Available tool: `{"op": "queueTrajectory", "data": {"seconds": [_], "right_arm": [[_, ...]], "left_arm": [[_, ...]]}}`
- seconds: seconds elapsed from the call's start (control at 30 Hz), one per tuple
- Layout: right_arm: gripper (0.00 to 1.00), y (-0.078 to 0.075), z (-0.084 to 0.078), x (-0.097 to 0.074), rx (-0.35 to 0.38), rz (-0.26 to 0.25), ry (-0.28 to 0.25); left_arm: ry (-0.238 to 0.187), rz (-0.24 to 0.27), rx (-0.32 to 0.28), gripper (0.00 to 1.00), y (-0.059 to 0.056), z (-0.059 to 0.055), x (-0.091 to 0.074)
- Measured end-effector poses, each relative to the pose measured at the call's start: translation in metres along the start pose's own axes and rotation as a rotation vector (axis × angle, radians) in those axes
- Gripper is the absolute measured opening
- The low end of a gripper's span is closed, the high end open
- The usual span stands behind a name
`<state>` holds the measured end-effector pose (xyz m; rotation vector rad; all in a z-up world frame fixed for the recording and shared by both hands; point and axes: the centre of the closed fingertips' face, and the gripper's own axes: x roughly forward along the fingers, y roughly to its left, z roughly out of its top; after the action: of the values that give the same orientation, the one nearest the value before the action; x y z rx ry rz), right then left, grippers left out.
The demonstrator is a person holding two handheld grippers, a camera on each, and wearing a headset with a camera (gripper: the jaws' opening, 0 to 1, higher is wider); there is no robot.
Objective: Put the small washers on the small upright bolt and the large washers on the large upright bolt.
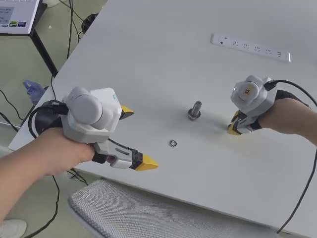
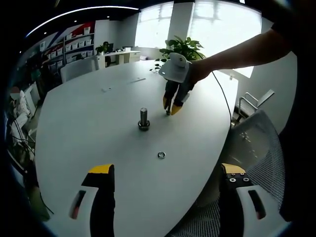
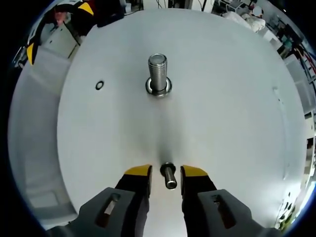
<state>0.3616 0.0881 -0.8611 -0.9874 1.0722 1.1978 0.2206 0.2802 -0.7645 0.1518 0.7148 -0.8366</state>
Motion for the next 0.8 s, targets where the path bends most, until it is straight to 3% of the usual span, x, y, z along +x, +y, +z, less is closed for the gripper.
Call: {"op": "queueTrajectory", "data": {"seconds": [0.43, 0.8], "right_arm": [[0.28, -0.002, 0.004, -0.008, 0.015, 0.012, -0.002], [0.3, 0.001, 0.01, -0.025, 0.032, -0.002, -0.014]], "left_arm": [[0.001, -0.004, 0.002, 0.87, -0.001, -0.002, -0.005], [-0.01, -0.004, 0.016, 0.88, -0.002, 0.003, -0.011]]}}
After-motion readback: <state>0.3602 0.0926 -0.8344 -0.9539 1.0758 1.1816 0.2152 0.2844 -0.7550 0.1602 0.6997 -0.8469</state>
